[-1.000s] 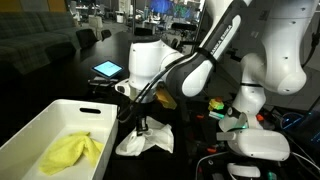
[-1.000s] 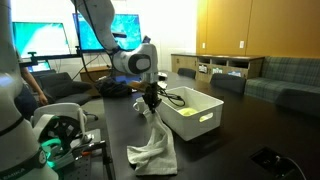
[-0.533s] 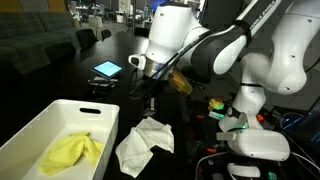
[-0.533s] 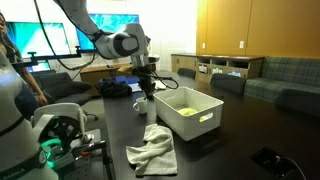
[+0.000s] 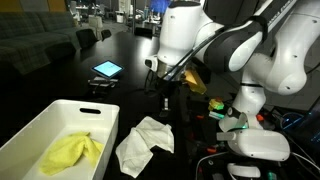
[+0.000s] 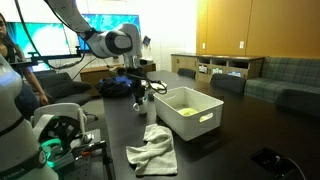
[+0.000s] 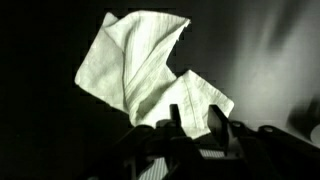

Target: Pick up the yellow towel and put it in the bucket, pick up the marker and put it in the cup, pick up the white towel and put it in the bucket, finally pick up the black masking tape and put it in the cup

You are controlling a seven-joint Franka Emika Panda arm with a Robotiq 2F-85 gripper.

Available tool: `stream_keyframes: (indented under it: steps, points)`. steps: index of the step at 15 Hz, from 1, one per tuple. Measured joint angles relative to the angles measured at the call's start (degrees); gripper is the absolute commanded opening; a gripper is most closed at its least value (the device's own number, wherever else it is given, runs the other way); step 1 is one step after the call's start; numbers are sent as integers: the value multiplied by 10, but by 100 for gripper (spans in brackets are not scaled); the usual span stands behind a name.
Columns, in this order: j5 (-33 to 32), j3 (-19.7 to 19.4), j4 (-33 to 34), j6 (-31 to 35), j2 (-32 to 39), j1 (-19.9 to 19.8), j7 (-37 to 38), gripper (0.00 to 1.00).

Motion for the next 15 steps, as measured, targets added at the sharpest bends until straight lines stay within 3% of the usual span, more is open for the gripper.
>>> stream_keyframes:
  steps: [4, 10, 15]
  points:
    - [56, 2, -24, 36, 86, 4, -16, 98]
    - [175, 0, -50, 154, 213, -6, -85, 100]
    - [213, -3, -59, 235, 280, -60, -134, 100]
